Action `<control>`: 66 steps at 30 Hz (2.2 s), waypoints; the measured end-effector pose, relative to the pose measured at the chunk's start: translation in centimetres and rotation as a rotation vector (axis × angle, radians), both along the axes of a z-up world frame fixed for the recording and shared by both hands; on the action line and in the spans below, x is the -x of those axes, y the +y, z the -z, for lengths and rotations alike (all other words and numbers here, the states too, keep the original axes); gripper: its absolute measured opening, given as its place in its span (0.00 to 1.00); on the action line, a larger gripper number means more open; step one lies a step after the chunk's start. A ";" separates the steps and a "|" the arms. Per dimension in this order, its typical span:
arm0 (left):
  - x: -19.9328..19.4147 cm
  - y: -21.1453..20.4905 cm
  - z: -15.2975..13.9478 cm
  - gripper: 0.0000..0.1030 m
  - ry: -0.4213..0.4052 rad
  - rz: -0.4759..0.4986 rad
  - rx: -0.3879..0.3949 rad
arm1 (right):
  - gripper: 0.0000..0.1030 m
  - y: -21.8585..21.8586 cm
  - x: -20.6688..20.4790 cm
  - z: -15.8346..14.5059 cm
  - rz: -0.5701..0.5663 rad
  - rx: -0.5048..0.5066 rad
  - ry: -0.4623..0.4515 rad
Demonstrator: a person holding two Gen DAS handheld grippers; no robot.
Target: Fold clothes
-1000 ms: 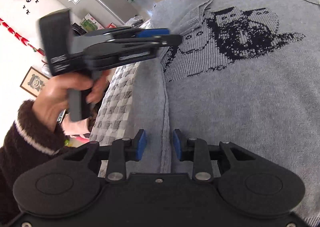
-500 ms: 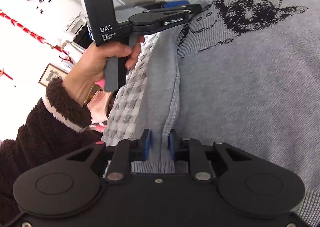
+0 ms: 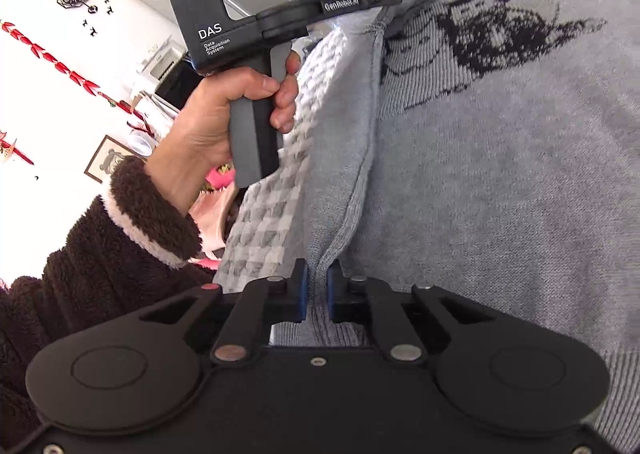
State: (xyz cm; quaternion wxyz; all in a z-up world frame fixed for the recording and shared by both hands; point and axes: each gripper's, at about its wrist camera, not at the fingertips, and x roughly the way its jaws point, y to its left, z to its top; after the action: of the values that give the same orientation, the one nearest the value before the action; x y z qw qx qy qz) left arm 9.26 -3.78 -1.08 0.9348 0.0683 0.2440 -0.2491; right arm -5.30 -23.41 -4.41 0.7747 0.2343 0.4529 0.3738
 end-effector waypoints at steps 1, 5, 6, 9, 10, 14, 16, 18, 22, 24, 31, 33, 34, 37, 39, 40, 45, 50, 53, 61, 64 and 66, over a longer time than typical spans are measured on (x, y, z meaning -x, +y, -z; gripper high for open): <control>-0.1 -0.1 0.0 0.02 0.004 -0.007 0.008 | 0.09 -0.1 0.1 0.0 0.009 0.007 -0.004; -0.6 -0.8 1.3 0.02 0.037 -0.019 -0.007 | 0.09 -0.2 0.5 0.1 0.041 0.075 -0.004; -0.8 -1.0 1.8 0.02 0.055 -0.018 -0.014 | 0.09 -0.2 0.5 0.2 0.043 0.101 0.000; -1.3 -1.5 3.4 0.05 0.092 -0.028 -0.035 | 0.09 0.1 0.6 0.3 0.034 0.149 0.000; -1.4 -1.6 3.7 0.06 0.086 -0.032 -0.032 | 0.10 0.0 0.7 0.2 0.030 0.152 -0.003; -1.1 -1.1 2.5 0.45 0.125 -0.028 0.013 | 0.30 -0.9 1.0 -0.4 0.043 0.146 -0.020; -0.2 -0.4 1.6 0.54 0.110 -0.032 0.037 | 0.31 -1.6 1.2 -0.6 0.071 0.145 -0.033; 0.5 0.3 0.6 0.54 0.100 -0.044 0.049 | 0.31 -2.0 1.4 -0.6 0.099 0.152 -0.049; 1.5 2.2 -0.6 0.54 0.179 -0.077 0.099 | 0.31 -3.4 1.7 -0.7 0.146 0.173 -0.077; 2.2 2.5 -0.6 0.53 0.223 -0.074 0.100 | 0.31 -4.0 1.1 -0.9 0.172 0.189 -0.078; 5.2 1.7 0.3 0.53 0.221 -0.001 0.012 | 0.31 -4.9 -4.7 -3.5 0.218 0.218 -0.095; 5.4 1.4 1.0 0.53 0.219 0.016 -0.003 | 0.31 -4.4 -6.4 -4.5 0.218 0.211 -0.119; 5.4 1.3 1.5 0.54 0.222 0.020 -0.009 | 0.31 -4.1 -7.9 -5.1 0.218 0.212 -0.133; 5.7 1.0 2.6 0.54 0.206 0.031 -0.034 | 0.32 -3.0 -11.7 -6.1 0.232 0.239 -0.181; 6.0 0.8 2.9 0.55 0.182 0.043 -0.052 | 0.32 -2.0 -14.7 -6.3 0.242 0.272 -0.221; 6.3 0.7 3.1 0.55 0.168 0.047 -0.060 | 0.32 -1.5 -16.4 -6.4 0.247 0.291 -0.242; 7.0 1.0 3.8 0.56 0.118 0.057 -0.054 | 0.32 1.2 -23.1 -4.8 0.244 0.379 -0.287; 6.8 1.8 3.9 0.60 0.137 0.070 0.004 | 0.32 3.5 -27.4 -2.2 0.201 0.413 -0.291; 6.7 1.9 3.9 0.63 0.141 0.075 0.014 | 0.32 4.5 -28.8 -1.3 0.208 0.460 -0.316; 7.2 0.6 4.2 0.71 0.117 0.097 -0.054 | 0.02 5.7 -30.5 -1.0 0.228 0.521 -0.439; 7.2 0.7 4.2 0.72 0.118 0.098 -0.052 | 0.01 5.6 -31.6 -0.6 0.280 0.559 -0.428; 7.2 0.7 4.2 0.72 0.117 0.098 -0.055 | 0.02 5.6 -31.8 -0.2 0.279 0.587 -0.399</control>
State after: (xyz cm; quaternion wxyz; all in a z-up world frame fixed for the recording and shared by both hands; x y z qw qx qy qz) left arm 2.06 -3.10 -5.26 0.9033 0.0911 0.3013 -0.2915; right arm 26.53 -17.84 -4.25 0.9253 -0.0154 0.3447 0.1572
